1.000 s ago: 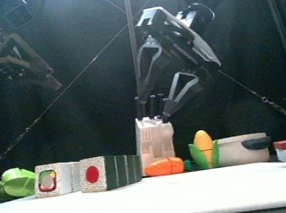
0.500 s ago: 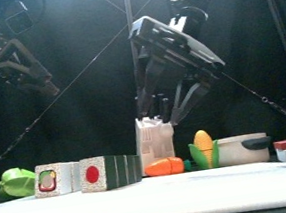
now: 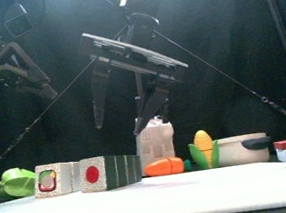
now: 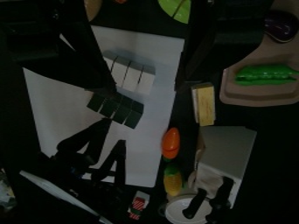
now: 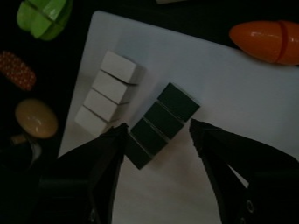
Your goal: Place eggplant onto large plate
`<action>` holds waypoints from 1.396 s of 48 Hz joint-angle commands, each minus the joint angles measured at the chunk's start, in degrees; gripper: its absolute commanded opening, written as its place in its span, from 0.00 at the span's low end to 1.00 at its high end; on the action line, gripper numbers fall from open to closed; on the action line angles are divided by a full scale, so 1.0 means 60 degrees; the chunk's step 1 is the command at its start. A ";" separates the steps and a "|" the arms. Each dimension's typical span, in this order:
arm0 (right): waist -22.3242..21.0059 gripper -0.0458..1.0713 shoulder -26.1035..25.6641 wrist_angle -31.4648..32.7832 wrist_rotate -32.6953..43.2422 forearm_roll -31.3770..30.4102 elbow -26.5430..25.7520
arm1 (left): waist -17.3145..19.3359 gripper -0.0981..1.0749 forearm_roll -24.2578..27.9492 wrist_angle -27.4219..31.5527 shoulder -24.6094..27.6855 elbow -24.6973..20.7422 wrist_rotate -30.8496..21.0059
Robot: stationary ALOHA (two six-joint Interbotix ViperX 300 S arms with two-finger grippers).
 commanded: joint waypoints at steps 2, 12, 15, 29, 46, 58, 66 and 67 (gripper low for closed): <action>-0.0029 0.86 0.0073 0.0059 0.0439 -0.0059 -0.0425 | 0.0015 0.86 0.0015 -0.0015 0.0000 -0.0088 0.0044; -0.0029 0.89 0.0161 0.0190 0.0571 0.0425 -0.0527 | 0.0015 0.86 0.0029 -0.0029 -0.0015 -0.0044 0.0044; -0.0029 0.92 0.0176 0.0410 0.0586 0.0557 -0.0527 | 0.0015 0.86 0.0029 -0.0029 -0.0015 -0.0044 0.0044; -0.0044 0.96 0.0820 0.0894 0.0601 0.1055 -0.1040 | 0.0015 0.86 0.0000 -0.0015 -0.0015 0.0044 0.0044; -0.0190 0.96 0.1216 0.1157 0.0542 0.1157 -0.1406 | 0.0015 0.86 0.0000 -0.0029 -0.0044 0.0073 0.0029; -0.0190 0.95 0.1187 0.1216 0.0513 0.1128 -0.1216 | 0.0015 0.86 0.0000 -0.0015 -0.0044 0.0088 0.0029; -0.0190 0.95 0.1187 0.1216 0.0542 0.1128 -0.1201 | 0.0015 0.86 0.0000 -0.0029 -0.0044 0.0088 0.0044; -0.0190 0.95 0.1187 0.1230 0.0542 0.1128 -0.1201 | 0.0015 0.86 0.0015 -0.0029 -0.0044 0.0088 0.0044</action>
